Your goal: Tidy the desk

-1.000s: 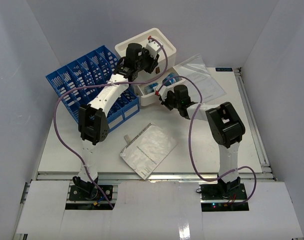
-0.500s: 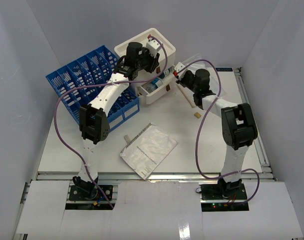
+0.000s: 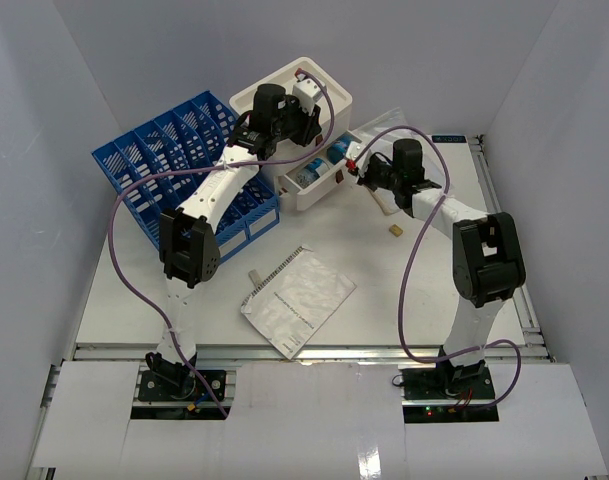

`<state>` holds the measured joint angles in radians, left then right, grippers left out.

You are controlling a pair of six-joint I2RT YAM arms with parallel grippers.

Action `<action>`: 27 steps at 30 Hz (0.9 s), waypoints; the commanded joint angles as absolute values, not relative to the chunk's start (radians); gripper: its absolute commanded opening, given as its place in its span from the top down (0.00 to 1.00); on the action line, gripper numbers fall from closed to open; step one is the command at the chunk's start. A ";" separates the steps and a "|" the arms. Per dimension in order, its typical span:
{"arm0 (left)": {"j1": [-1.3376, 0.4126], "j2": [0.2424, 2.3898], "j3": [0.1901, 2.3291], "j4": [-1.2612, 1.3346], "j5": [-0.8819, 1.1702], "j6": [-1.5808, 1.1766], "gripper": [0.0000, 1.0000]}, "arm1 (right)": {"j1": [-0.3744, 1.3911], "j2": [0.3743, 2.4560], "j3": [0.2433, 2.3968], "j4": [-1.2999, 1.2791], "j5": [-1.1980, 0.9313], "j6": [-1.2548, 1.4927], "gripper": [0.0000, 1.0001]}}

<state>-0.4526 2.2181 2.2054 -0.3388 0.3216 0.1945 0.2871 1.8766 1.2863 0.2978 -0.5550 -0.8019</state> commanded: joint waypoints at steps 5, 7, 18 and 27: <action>-0.500 2.267 2.124 -0.517 0.472 0.130 0.60 | 0.312 1.938 1.439 0.116 -0.568 -0.846 0.92; -0.501 2.267 2.119 -0.512 0.480 0.123 0.60 | 0.335 1.985 1.482 0.140 -0.558 -0.804 0.92; -0.500 2.281 2.123 -0.498 0.501 0.111 0.60 | 0.405 2.138 1.631 0.456 -0.533 -0.315 0.92; -0.500 2.278 2.091 -0.460 0.519 0.066 0.60 | 0.416 2.244 1.759 0.530 -0.494 -0.008 0.92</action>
<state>-0.4430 2.2169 2.1753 -0.2857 0.3559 0.1484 0.3787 2.2131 1.6410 0.3944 -0.4712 -0.2040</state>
